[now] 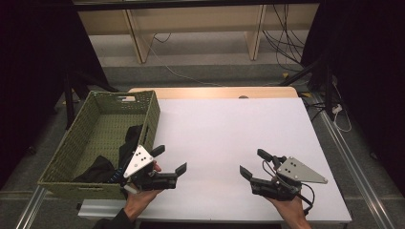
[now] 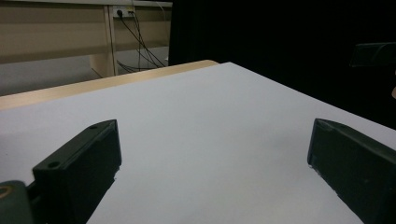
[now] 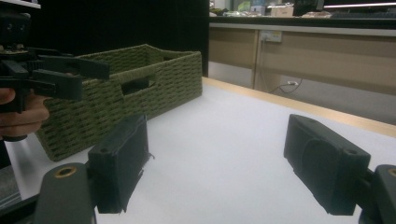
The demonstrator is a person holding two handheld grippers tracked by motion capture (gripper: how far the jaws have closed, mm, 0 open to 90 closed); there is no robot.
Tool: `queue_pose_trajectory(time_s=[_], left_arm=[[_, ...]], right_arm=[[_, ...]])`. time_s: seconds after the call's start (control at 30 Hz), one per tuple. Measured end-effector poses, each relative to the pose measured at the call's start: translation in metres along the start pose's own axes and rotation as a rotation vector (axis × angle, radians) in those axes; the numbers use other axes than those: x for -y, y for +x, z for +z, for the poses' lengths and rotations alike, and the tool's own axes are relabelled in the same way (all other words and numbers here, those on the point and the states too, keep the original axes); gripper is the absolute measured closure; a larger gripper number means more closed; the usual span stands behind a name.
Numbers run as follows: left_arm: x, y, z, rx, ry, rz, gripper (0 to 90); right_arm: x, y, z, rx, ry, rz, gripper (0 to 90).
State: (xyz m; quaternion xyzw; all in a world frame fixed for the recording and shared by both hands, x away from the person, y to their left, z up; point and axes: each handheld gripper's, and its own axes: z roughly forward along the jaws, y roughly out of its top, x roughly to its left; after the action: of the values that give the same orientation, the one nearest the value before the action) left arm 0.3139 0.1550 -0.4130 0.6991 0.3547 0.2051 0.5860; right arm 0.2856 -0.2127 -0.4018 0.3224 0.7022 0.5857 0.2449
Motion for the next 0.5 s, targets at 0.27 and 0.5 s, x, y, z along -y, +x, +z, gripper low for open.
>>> queue_pose_trajectory(time_s=[0.27,0.5], left_arm=[[-0.0011,0.0005,-0.0004,0.008,-0.004,-0.021,2.5],[-0.0019,0.0008,-0.0006,0.007,-0.007,-0.022,2.6]], right_arm=[[-0.0002,0.0000,-0.0002,0.005,-0.005,0.000,23.5],[-0.0006,0.0007,-0.0014,0.007,-0.009,-0.002,24.1]])
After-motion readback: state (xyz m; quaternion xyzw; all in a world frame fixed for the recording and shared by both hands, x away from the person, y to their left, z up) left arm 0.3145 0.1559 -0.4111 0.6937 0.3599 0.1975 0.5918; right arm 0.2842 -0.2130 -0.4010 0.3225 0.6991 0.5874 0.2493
